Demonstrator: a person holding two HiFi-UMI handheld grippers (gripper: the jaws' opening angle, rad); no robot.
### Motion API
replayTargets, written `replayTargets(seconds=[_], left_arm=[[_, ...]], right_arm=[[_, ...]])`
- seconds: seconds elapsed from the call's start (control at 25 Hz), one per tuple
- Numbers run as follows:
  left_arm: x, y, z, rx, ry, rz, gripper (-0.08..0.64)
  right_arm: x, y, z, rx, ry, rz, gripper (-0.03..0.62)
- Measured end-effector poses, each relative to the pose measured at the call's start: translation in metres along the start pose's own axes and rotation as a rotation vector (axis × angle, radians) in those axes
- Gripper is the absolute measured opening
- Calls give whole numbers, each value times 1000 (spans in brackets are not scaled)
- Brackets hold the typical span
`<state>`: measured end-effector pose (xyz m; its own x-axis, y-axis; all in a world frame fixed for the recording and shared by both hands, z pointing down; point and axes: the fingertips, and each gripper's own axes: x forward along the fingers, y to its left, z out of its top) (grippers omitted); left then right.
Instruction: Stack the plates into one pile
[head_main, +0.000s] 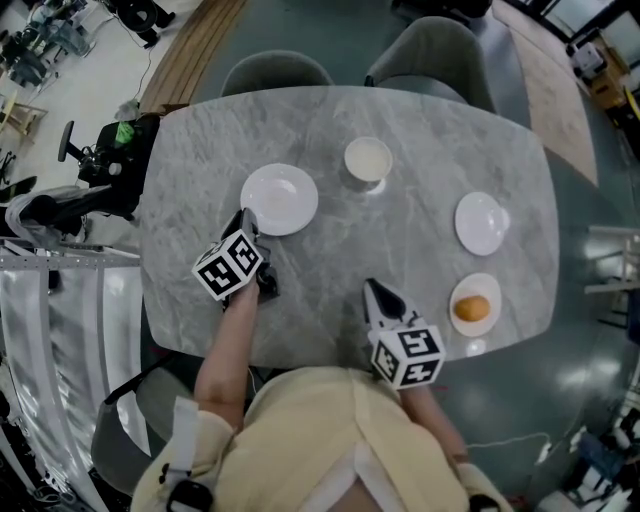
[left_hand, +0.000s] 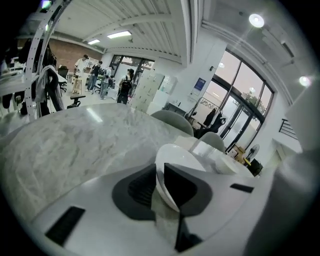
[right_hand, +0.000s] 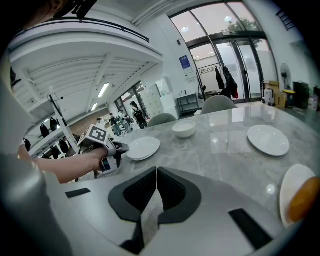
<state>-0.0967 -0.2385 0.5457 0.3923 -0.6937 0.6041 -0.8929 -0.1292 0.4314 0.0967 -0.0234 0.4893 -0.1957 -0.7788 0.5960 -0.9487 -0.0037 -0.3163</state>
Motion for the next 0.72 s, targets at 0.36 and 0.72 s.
replayTargets(seconds=[0.36,0.72], left_arm=[[2,6,-7,112,26,59,76],[-31,-31,10,231,-77,-22,87]], right_arm=[[-3,-4,-1,8,-7,-12,6],[-15,-18,4,23,-49,-45,6]])
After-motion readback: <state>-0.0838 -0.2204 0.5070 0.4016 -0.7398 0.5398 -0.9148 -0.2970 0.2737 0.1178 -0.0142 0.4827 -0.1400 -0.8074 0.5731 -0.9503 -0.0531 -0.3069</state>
